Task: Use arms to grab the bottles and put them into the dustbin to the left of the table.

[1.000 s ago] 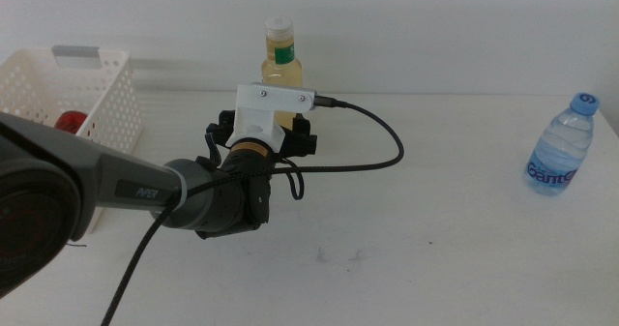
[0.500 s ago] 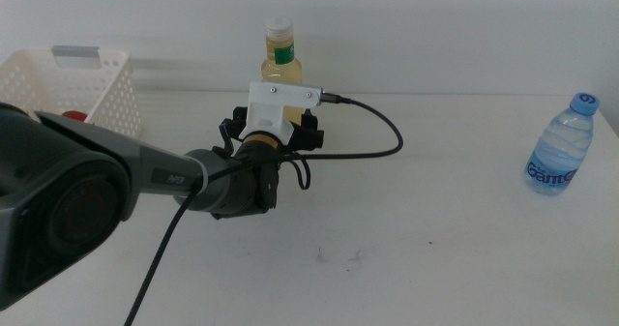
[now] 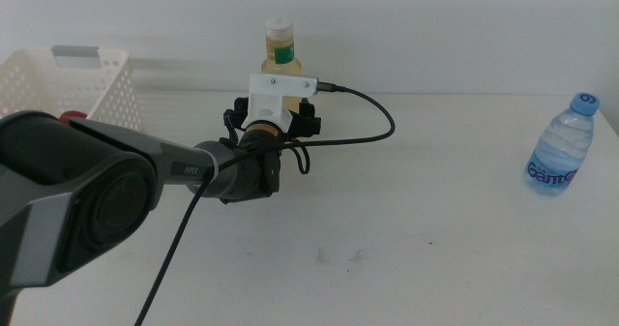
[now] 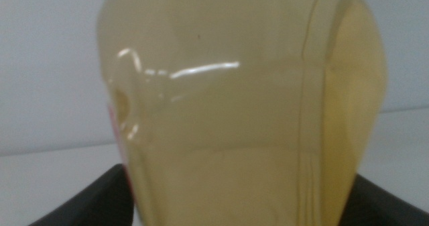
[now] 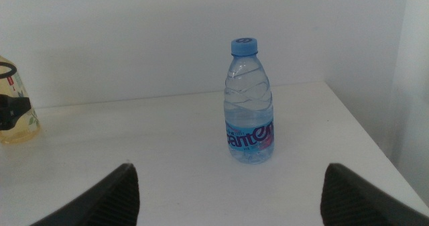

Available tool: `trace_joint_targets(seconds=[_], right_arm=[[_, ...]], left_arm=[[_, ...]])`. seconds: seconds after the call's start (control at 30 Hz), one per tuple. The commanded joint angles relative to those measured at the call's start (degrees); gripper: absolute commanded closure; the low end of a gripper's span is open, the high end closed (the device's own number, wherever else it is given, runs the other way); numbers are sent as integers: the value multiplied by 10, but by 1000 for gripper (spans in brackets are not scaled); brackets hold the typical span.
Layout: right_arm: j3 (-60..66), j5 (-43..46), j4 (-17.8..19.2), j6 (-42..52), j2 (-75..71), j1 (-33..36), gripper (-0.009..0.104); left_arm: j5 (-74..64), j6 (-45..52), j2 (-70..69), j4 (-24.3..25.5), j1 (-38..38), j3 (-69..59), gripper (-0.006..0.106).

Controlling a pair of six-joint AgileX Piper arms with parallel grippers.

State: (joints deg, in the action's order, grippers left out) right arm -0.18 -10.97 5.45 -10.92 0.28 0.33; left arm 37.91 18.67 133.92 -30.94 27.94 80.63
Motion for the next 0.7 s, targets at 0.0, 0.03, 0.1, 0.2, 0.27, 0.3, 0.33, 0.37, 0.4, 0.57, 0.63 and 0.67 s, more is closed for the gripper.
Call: trace_joint_targets(seconds=[0.0,0.03,0.1,0.2,0.27,0.3,0.33,0.37,0.4,0.57,0.63,0.67], right_arm=[[2,6,2,2,-3,-3,6],[2,6,2,2,-3,-3,6],[2,6,2,2,-3,-3,6],[2,6,2,2,-3,-3,6],[2,6,2,2,-3,-3,6],[2,6,2,2,-3,-3,6],[2,6,2,2,-3,-3,6],[2,6,2,2,-3,-3,6],[2,6,2,2,-3,-3,6],[2,6,2,2,-3,-3,6],[2,6,2,2,-3,-3,6],[2,6,2,2,-3,-3,6]], left_arm=[[4,-5,7,8,-5,15,8],[4,-5,13,10,-7,21,8],[4,-8,21,13,-10,32,8],[5,-9,38,13,-12,55,8],[4,-9,51,14,-13,75,8],[3,-9,54,14,-13,82,9],[2,-9,57,17,-13,85,10],[-7,-9,57,17,-14,85,14],[-13,-9,55,17,-16,85,18],[-47,-3,-9,-11,-17,36,65],[-75,44,-59,-25,-17,-9,84],[-94,90,-89,-35,-17,-35,92]])
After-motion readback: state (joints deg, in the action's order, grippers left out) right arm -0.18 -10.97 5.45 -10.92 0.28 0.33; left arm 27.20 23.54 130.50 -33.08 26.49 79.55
